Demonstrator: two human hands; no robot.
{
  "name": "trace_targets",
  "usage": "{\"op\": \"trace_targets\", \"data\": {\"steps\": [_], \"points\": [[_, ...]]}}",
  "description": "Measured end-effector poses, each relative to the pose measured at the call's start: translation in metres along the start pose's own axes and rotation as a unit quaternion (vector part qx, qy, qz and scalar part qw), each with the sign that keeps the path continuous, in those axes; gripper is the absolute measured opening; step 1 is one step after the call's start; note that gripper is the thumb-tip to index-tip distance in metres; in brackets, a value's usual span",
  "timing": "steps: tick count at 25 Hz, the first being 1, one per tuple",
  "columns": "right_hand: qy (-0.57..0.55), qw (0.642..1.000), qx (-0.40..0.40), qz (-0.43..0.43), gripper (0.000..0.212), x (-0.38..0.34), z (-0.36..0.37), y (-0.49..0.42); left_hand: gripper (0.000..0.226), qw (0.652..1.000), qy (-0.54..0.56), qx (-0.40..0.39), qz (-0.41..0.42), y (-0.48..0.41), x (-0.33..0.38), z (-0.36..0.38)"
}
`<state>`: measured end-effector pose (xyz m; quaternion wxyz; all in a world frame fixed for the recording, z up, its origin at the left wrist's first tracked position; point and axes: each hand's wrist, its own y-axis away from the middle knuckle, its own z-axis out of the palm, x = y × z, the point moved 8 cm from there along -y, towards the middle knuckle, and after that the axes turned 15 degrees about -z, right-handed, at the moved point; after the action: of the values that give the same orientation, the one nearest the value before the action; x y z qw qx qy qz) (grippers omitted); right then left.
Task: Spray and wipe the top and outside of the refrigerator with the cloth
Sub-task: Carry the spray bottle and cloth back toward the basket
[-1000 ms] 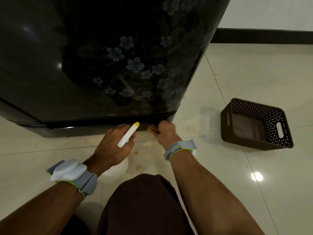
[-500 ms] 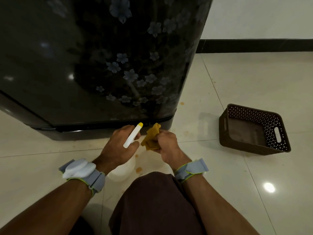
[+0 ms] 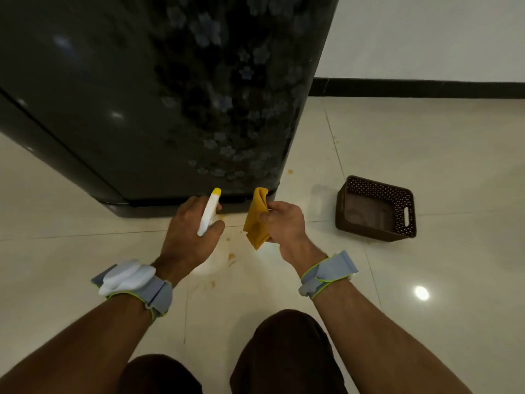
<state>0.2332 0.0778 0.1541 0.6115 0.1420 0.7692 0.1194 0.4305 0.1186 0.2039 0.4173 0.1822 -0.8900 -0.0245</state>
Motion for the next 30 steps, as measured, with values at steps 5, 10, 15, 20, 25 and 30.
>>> {"op": "trace_targets", "data": {"steps": [5, 10, 15, 20, 25, 30], "points": [[0.02, 0.999, -0.001, -0.029, 0.031, -0.123, -0.037, 0.086, 0.029, 1.0, -0.011, -0.016, 0.002, 0.065, 0.108, -0.097], [-0.002, 0.998, 0.029, -0.048, 0.035, -0.256, -0.107, 0.187, 0.029, 0.997, -0.056, -0.027, 0.038, 0.141, 0.243, -0.193], [-0.037, 0.995, 0.08, -0.035, 0.042, -0.359, -0.205, 0.284, 0.025, 0.994, -0.062, -0.051, 0.074, 0.21, 0.382, -0.255], [-0.079, 0.989, 0.128, -0.014, 0.041, -0.372, -0.282, 0.315, 0.024, 0.989, -0.054, -0.089, 0.109, 0.244, 0.469, -0.232], [-0.085, 0.984, 0.156, 0.019, 0.032, -0.338, -0.356, 0.308, 0.022, 0.985, -0.042, -0.146, 0.079, 0.251, 0.509, -0.149], [-0.027, 0.983, 0.166, 0.07, 0.036, -0.287, -0.414, 0.257, 0.026, 0.982, -0.011, -0.186, 0.023, 0.228, 0.508, -0.055]]}}
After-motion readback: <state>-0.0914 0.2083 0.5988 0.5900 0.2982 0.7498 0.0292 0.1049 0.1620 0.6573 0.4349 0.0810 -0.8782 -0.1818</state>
